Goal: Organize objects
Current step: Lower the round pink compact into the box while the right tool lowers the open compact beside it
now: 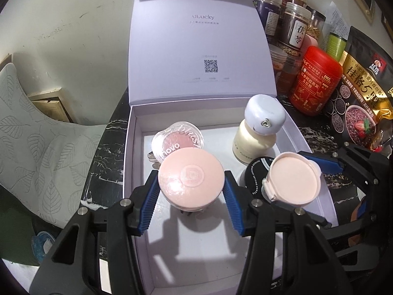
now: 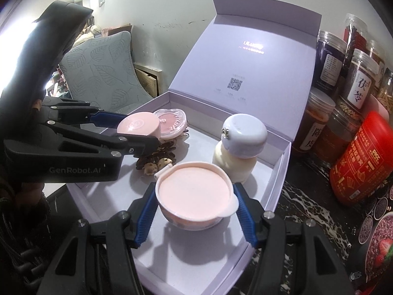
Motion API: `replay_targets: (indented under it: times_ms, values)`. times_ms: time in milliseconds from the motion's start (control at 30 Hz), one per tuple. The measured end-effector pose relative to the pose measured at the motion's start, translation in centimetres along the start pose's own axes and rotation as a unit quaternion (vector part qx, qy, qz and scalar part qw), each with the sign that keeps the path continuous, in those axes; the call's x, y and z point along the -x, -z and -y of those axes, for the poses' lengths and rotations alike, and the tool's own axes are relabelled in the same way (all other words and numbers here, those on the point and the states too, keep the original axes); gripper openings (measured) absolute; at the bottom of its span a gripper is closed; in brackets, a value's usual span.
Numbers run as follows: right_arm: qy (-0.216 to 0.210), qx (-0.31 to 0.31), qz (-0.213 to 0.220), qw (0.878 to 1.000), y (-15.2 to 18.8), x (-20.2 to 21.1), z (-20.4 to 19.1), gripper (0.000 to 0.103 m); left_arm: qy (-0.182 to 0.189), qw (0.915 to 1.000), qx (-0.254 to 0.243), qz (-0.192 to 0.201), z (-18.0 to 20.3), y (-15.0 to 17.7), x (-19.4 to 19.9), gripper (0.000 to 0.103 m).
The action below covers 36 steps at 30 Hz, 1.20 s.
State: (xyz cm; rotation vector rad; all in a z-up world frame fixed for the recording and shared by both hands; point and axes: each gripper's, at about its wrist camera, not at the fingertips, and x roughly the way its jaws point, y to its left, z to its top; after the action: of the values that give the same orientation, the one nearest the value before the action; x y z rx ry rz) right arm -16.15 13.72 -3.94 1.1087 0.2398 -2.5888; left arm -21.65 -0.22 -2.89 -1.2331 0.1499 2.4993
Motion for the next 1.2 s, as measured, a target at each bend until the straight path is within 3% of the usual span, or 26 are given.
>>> replay_targets:
  times_ms: [367, 800, 1200]
  values:
    - [0.004, 0.002, -0.010, 1.000, 0.0, -1.4, 0.4, 0.061, -0.002, 0.9999, -0.007, 0.013, -0.1, -1.2, -0.5, 0.049]
    - [0.003, 0.002, -0.022, 1.000, 0.6, -2.4, 0.4, 0.061, 0.014, 0.9997, 0.019, -0.003, -1.3, 0.7, -0.4, 0.049]
    - [0.003, 0.005, -0.027, 1.000, 0.6, -2.5, 0.1, 0.062, 0.030, 0.9993, 0.012, -0.016, -0.8, 2.4, 0.1, 0.049]
